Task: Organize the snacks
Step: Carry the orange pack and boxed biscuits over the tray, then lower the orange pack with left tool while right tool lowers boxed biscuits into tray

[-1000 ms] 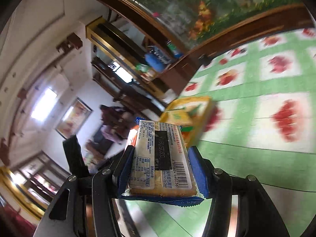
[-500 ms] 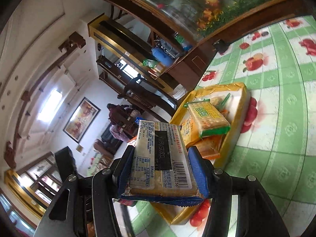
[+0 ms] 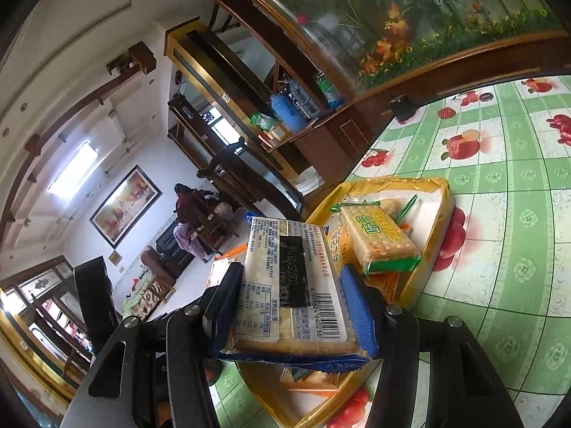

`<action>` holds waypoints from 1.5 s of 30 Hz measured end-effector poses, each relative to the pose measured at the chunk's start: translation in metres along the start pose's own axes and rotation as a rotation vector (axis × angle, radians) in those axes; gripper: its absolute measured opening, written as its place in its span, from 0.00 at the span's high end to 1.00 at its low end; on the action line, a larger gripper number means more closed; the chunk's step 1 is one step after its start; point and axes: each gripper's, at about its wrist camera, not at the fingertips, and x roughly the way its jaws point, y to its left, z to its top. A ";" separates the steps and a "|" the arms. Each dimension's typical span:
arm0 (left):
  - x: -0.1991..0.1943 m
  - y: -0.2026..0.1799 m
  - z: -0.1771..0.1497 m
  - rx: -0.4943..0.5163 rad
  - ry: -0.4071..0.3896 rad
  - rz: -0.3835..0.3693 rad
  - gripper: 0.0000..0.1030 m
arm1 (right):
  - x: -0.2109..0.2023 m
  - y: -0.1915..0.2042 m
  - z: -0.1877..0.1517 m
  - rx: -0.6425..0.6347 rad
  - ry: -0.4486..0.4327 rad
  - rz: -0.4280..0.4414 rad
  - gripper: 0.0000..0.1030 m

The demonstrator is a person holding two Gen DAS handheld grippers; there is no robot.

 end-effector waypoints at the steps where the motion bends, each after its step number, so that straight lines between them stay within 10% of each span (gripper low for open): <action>1: 0.000 0.000 0.000 0.000 0.000 0.001 0.47 | 0.001 0.001 0.000 -0.006 0.000 -0.007 0.45; 45: -0.003 0.008 0.002 -0.012 -0.029 -0.007 0.47 | 0.029 0.035 -0.006 -0.142 0.026 -0.108 0.45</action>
